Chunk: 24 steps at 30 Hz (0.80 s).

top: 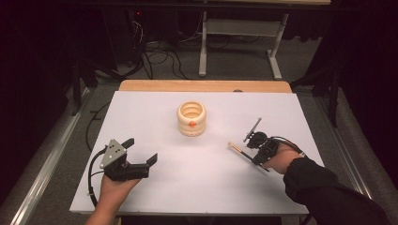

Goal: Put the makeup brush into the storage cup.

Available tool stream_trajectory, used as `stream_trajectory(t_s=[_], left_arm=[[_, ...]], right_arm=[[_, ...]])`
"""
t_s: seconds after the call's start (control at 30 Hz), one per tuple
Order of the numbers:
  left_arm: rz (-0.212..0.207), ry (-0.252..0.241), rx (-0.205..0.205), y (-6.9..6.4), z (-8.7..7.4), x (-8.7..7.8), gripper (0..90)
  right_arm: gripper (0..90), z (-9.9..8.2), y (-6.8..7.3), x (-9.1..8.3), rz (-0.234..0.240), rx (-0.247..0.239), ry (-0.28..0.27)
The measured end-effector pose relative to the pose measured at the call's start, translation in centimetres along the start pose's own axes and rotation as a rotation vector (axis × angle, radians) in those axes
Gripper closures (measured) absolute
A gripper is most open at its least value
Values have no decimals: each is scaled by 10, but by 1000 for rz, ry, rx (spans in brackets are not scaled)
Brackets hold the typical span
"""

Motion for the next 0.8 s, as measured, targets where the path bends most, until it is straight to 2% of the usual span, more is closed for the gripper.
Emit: stream_trajectory(t_s=[0.17, 0.2, 0.23, 0.3, 0.33, 0.37, 0.43, 0.57, 0.8], left_arm=[[2, 4, 2, 0, -1, 1, 12], [1, 4, 2, 0, -1, 1, 12], [1, 5, 3, -1, -1, 1, 12], [0, 6, 5, -1, -1, 1, 12], [0, 6, 6, -1, -1, 1, 12], [0, 6, 5, -1, -1, 1, 12], [0, 5, 3, -1, -1, 1, 12], [2, 8, 2, 0, -2, 1, 12], [3, 10, 2, 0, -2, 2, 12]], right_arm=[[865, -9, -5, 2, -3, 8, 2], [865, -9, -4, 2, 0, 28, -1], [865, -10, -6, 2, -2, 9, -7], [865, -11, -5, 1, 1, 40, -22], [865, -10, -6, 0, 9, 31, -37], [865, -10, -5, -2, 11, 59, -53], [865, -8, -7, -6, 18, 50, -99], [864, -7, -9, -15, 25, 70, -181], [864, -7, -12, -19, 10, 83, -282]])
Point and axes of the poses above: each handheld gripper's, and its own axes: x roughly forward along the jaws, z roughly out of its top, y roughly to its left, the point moved 6 cm from there along x, roughly forward along the jaws, and after that the axes turned 11 degrees about z, right-handed, at the moved point
